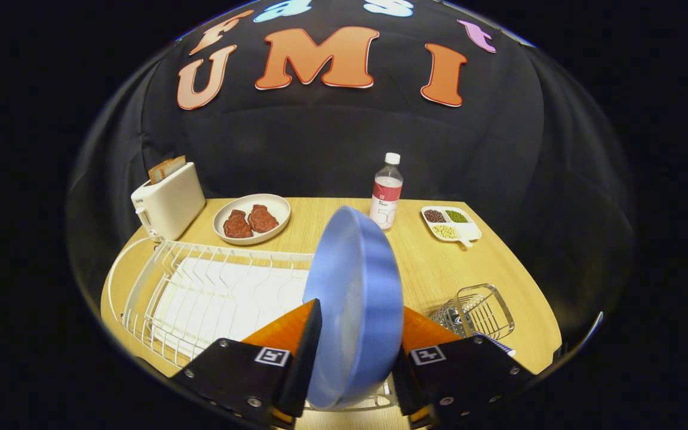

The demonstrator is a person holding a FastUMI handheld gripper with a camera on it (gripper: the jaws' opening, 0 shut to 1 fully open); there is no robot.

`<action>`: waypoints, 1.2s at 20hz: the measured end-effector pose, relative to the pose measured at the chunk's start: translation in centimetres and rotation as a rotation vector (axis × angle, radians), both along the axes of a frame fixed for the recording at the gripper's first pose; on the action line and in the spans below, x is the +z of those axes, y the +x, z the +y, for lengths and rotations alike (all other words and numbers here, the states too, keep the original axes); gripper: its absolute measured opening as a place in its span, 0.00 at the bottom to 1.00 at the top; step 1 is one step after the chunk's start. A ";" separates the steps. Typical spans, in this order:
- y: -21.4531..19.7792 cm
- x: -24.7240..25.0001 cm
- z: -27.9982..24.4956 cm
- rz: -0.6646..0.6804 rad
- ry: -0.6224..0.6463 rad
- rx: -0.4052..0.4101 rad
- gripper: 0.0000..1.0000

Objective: Take the plate from the dish rack, then take the spoon from the basket and place it into the plate.

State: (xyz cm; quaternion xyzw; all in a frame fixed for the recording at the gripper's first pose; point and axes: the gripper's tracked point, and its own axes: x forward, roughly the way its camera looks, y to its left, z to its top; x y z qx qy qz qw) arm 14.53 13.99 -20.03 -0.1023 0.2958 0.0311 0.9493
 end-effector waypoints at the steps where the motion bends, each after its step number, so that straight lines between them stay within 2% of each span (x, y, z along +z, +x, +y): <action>1: 0.0 0.0 -0.1 0.004 -0.002 -0.014 0.51; 2: 0.1 0.1 0.0 0.000 0.000 -0.024 0.39; 6: 1.0 1.7 -0.5 -0.036 0.014 -0.085 0.31; 8: 1.2 2.8 -0.3 -0.058 -0.006 -0.070 0.28; 11: 1.6 4.1 -0.4 -0.100 -0.071 -0.057 0.28; 16: 0.2 5.6 -0.2 -0.124 -0.048 -0.048 0.28; 24: -7.9 6.8 -1.2 -0.105 0.066 -0.048 0.28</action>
